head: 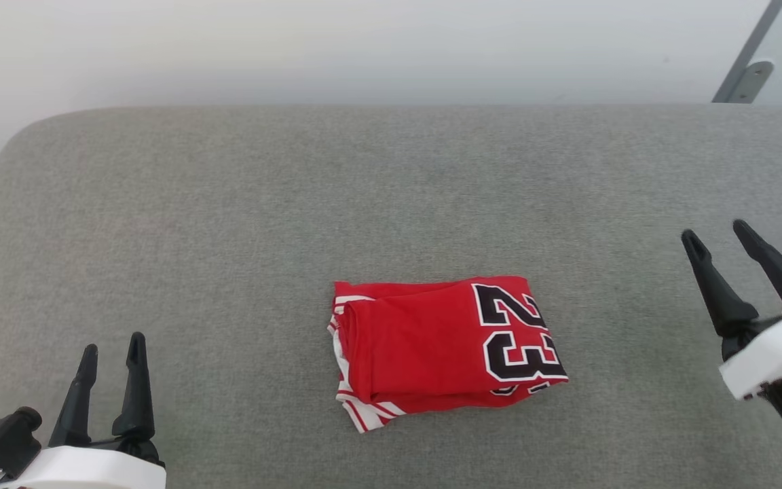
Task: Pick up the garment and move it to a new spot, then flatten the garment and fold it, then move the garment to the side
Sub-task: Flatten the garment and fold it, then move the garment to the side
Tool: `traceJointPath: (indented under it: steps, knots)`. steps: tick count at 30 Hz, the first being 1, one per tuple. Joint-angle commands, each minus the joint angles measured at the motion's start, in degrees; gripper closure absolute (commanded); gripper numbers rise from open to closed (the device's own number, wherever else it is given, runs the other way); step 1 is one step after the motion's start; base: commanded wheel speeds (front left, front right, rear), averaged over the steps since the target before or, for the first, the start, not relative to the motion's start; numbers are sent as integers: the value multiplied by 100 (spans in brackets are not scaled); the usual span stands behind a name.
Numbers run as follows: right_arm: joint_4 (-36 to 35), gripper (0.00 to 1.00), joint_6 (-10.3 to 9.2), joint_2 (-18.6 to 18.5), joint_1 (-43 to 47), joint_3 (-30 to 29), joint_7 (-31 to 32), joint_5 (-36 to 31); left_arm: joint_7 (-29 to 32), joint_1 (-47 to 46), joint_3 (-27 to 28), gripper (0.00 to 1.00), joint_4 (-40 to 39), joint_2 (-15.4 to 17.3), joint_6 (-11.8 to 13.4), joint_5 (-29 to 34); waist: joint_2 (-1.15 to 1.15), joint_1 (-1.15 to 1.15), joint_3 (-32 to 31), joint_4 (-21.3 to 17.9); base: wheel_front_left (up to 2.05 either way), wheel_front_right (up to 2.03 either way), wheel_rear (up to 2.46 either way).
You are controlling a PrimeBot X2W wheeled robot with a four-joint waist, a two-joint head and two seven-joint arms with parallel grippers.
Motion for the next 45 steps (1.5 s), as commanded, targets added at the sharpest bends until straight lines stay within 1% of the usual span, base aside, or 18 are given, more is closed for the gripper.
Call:
traceJointPath:
  steps: [1, 2, 8, 13, 16, 24, 32, 45]
  knots:
    - [29, 0, 0, 26, 70, 2, -98, -44, -25, 68, 9, 0, 10, 20, -22, 65, 0, 0, -34, -50, 0, 0, 0]
    - [172, 0, 0, 77, 188, -83, -433, -101, -25, 88, 10, 0, 24, 51, -22, 117, 0, 0, -57, -103, 0, 0, 0]
    - [636, 0, 0, 144, 511, -192, -1299, -219, -25, 130, -10, 0, 52, 95, -22, 195, 0, 0, -145, -199, 0, 0, 0]
    - [947, 0, 0, 185, 744, -227, -1823, -273, -25, 206, 13, 0, 72, 129, -22, 328, 0, 0, -237, -223, 0, 0, 0]
    - [1128, 0, -1, 176, 886, -250, -2000, -339, -25, 230, 22, 0, 0, 139, -22, 501, 0, 0, -283, -221, 0, 0, 0]
    - [1405, 0, 0, 237, 1102, -388, -2124, -320, -25, 355, 12, 0, -22, 107, -22, 752, 0, 0, -414, -192, 0, 0, 0]
    - [1184, 0, -1, 441, 1428, -698, -2127, -344, -25, 405, -90, 0, 15, 105, -22, 850, 0, 0, -544, -119, 0, 0, 0]
    - [908, 0, -1, 607, 1718, -834, -2127, -413, -25, 332, -82, 0, 9, 121, -22, 813, 0, 0, -577, -85, 0, 0, 0]
